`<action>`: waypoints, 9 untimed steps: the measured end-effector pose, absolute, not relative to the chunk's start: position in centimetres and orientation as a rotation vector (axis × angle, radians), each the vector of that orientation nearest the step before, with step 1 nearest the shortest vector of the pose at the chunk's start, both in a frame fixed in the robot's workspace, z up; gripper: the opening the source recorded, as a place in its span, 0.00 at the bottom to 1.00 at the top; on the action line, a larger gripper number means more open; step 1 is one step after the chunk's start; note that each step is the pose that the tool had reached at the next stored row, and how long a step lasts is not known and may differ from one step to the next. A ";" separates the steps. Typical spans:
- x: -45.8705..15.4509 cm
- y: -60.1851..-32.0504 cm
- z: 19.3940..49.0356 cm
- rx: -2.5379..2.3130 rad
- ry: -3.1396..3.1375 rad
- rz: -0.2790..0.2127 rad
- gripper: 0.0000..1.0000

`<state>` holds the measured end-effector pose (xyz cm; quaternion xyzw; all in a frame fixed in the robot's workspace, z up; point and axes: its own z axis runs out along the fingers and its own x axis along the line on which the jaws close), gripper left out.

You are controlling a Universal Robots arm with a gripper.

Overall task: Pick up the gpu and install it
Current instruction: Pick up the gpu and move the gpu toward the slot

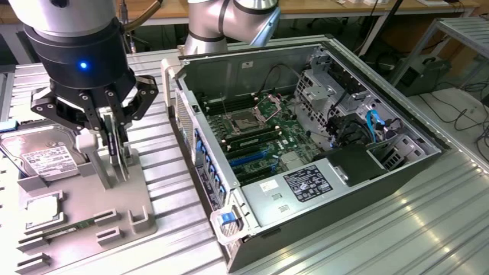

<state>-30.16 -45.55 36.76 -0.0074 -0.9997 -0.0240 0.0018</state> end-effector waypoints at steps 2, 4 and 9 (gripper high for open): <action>-30.2 -45.5 36.9 -0.023 -3.137 -0.075 0.27; -30.2 -45.5 37.0 -0.023 -3.137 -0.075 0.27; -30.2 -45.5 37.3 -0.023 -3.137 -0.075 0.27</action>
